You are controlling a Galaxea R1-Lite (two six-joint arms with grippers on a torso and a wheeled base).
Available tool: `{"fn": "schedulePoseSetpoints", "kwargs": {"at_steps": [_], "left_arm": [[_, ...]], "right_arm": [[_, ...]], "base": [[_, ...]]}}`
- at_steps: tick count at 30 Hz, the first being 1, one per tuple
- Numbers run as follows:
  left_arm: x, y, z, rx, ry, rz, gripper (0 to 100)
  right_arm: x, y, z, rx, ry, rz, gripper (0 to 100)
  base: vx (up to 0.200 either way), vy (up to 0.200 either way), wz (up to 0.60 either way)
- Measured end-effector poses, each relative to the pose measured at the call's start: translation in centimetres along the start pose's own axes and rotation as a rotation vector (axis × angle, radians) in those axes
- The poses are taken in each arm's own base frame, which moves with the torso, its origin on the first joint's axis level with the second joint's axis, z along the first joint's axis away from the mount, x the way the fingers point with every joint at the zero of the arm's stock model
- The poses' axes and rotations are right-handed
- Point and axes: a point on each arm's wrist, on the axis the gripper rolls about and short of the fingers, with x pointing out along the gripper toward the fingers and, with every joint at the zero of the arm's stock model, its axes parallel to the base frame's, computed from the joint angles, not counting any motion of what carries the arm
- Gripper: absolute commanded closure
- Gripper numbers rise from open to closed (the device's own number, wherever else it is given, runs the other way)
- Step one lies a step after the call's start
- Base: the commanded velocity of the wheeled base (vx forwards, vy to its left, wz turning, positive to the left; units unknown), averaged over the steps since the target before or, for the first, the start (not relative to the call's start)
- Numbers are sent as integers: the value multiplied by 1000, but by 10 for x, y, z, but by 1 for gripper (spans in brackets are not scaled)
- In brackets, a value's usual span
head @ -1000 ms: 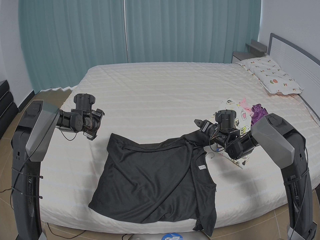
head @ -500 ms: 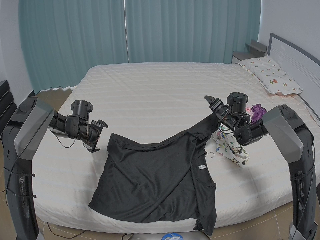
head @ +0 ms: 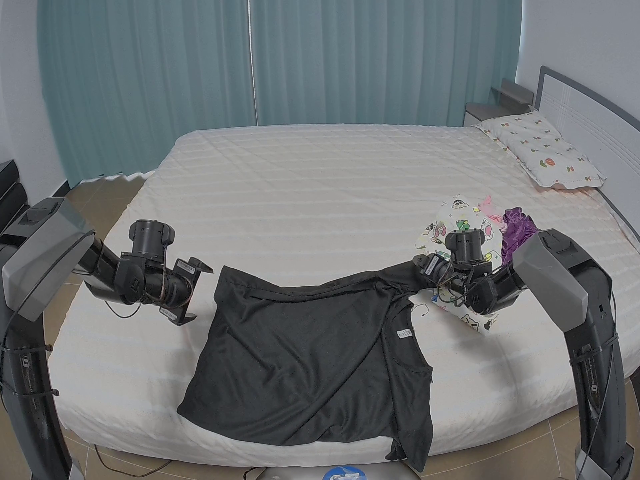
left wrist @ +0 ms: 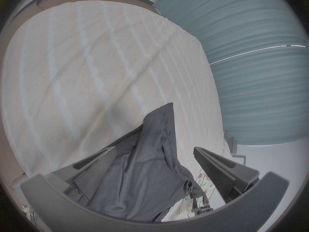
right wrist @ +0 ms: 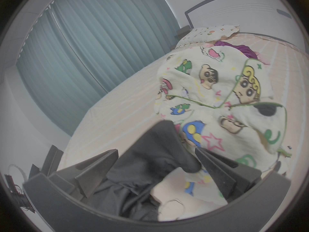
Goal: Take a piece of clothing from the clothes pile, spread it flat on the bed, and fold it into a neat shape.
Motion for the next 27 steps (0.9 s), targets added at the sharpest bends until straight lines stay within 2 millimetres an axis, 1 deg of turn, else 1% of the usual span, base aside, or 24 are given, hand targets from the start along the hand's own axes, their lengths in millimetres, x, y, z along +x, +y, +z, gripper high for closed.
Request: {"fn": "schedulePoseSetpoints", "kwargs": {"at_steps": [6, 9, 12, 17, 21, 27], "left_arm": [[-17, 13, -10, 2, 25, 1, 0], [-25, 18, -14, 3, 37, 5, 0], [-32, 23, -18, 12, 49, -6, 0], [-42, 31, -23, 28, 58, -23, 0], [-45, 35, -25, 33, 64, -21, 0], [-47, 37, -25, 31, 63, -19, 0]], "right_arm": [[-28, -7, -7, 11, 81, -22, 0], [-45, -9, -15, 42, 137, -20, 0], [-63, -13, -26, 36, 215, 4, 0], [-86, -19, -39, -19, 294, 113, 0], [-95, -19, -53, -77, 347, 168, 0], [-88, -14, -66, -110, 379, 183, 0]], "base": [[0, 0, 0], [0, 0, 0], [0, 0, 0], [0, 0, 0], [0, 0, 0], [0, 0, 0]]}}
